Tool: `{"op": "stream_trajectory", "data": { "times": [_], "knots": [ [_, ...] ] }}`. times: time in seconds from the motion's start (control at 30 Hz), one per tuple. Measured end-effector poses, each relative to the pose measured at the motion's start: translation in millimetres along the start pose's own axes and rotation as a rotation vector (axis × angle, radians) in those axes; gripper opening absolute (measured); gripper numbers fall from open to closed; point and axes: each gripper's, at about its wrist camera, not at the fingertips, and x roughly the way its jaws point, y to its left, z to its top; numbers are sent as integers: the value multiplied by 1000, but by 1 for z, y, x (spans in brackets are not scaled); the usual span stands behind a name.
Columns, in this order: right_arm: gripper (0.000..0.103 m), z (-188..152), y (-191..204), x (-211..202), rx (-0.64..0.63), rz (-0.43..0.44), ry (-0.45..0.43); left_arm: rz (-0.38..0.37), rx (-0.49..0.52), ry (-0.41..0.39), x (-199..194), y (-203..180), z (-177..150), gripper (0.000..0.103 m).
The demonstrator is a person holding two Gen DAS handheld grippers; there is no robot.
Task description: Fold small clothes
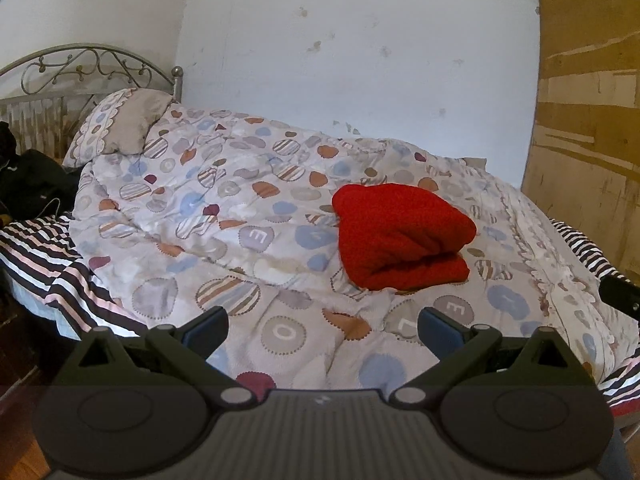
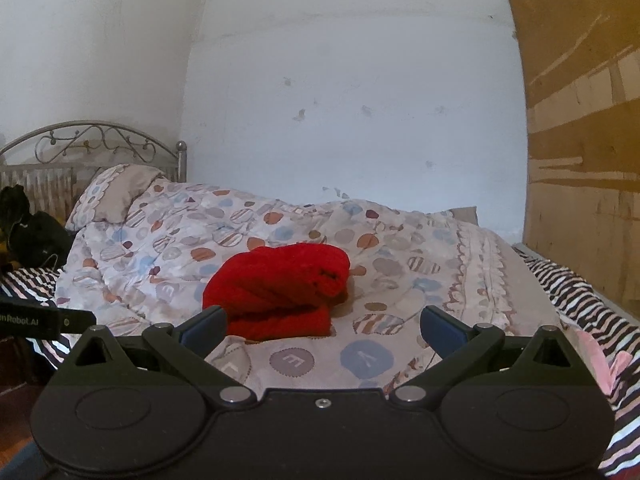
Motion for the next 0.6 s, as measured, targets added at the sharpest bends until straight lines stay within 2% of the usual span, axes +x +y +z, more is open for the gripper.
{"op": "stream_trajectory", "data": {
  "times": [0.6],
  "knots": [
    [103, -4, -8, -2, 17, -18, -2, 18, 2, 18, 1, 1, -5, 103]
  ]
}}
